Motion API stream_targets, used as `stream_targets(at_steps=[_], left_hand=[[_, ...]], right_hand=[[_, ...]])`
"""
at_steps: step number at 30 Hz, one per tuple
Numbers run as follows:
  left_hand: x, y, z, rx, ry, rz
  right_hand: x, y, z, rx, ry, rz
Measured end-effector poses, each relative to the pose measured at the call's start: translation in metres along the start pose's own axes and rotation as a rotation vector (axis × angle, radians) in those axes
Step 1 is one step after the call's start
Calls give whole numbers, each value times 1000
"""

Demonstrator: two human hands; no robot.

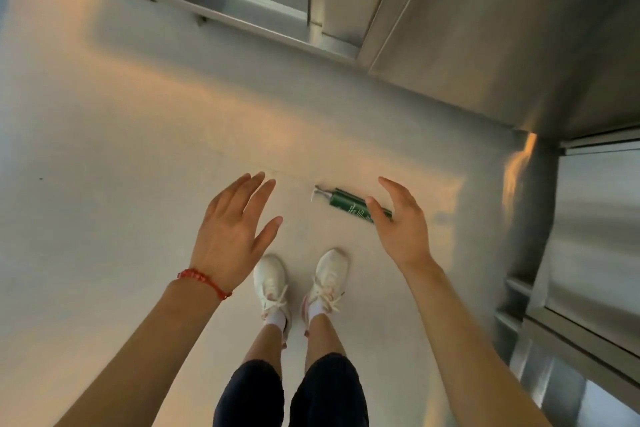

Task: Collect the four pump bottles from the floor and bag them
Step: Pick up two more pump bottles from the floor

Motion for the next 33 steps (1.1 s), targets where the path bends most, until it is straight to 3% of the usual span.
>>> stream_targets(at_steps=[8,16,27,30,33], left_hand=[[58,69,160,50,-16,4],[102,71,278,150,-43,-55],[123,59,319,188,-92,-105],[126,65,316,158,-110,-108],[128,69,304,132,-118,-110]], right_hand=[[-145,91,143,150,-152,110],[-246,140,235,372,-221,198],[-269,156,268,287,-243,179],[-265,154,271,273,-89,252],[-249,140,273,258,221,366]])
Point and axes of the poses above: each hand's wrist, its own y-axis towards the middle knuckle, its own z-axis out of the palm, x = y × z, the point moved 6 cm from there along y, towards the middle knuckle, and after that the axes turned 3 degrees about y, right-handed, at the moved point
